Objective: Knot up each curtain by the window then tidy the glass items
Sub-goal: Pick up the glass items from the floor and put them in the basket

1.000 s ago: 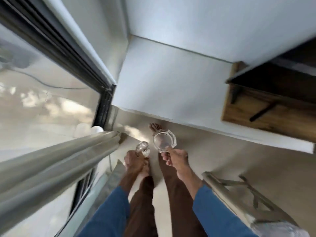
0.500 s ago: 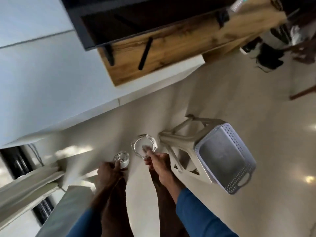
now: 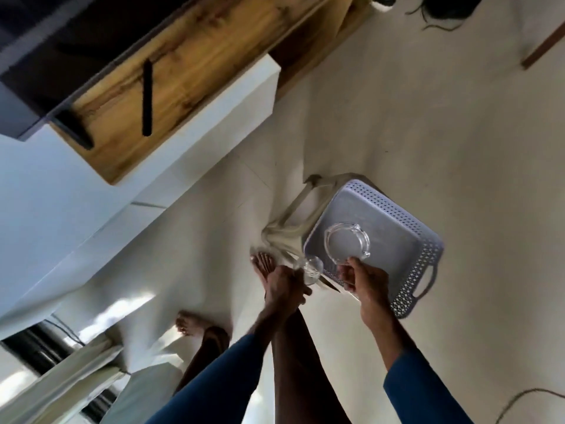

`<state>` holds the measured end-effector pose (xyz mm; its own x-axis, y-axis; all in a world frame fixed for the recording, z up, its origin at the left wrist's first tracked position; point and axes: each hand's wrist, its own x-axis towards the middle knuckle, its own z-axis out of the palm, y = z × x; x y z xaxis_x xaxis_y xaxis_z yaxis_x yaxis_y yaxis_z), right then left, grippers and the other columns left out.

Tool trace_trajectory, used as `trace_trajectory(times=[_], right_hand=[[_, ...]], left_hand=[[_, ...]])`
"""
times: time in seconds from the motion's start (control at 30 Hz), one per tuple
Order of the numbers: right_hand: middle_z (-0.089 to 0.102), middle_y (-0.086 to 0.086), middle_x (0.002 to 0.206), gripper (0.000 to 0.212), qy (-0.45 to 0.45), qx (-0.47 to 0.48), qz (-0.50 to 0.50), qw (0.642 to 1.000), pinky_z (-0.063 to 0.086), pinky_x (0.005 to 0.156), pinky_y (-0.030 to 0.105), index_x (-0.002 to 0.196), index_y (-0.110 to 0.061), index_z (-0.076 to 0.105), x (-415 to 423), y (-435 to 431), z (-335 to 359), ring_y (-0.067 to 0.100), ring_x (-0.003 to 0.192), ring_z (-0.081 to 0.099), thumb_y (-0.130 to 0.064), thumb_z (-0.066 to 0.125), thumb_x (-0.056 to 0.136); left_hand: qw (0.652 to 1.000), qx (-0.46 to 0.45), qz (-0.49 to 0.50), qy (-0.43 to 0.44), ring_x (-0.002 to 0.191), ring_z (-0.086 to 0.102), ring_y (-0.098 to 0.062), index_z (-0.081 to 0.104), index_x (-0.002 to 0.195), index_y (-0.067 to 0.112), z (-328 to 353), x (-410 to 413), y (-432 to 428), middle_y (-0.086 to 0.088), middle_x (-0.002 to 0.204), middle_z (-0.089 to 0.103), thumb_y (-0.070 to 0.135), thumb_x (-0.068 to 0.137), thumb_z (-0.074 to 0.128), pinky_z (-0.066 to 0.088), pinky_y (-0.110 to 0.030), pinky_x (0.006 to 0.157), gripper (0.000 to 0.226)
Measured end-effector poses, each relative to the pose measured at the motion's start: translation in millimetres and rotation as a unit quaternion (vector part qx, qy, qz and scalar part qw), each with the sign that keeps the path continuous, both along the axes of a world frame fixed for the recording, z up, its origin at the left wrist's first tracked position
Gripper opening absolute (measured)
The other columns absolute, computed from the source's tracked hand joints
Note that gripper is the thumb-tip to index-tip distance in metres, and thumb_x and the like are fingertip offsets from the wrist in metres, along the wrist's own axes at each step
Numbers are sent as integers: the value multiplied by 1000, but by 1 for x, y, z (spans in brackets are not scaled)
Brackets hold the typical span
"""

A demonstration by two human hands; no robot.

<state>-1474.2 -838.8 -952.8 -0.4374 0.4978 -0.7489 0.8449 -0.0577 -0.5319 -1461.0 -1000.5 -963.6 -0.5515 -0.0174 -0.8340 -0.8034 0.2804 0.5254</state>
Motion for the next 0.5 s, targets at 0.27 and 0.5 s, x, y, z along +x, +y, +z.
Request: trace_trajectory(times=[0.27,0.5], right_hand=[[70,7,60,24,-74,-56,-98,991,42,35,16,90,9,71,-28,49,-56,6,38,56,-15,70,92],[70,7,72,18,-67,-48,-107,991,48,39,16,86,-2,69,-60,69,-71,4,42,60,-19,71,92]], left_hand=[[996,-53,-12,-66,41,54,-6,61,61,4,-28,-42,68,-4,57,63,12,96,41,48,-6,50,41],[992,-38,68,-99,43,64,-21,60,76,0,-57,-79,106,-15,74,74,15,99,45,59,-34,50,32]])
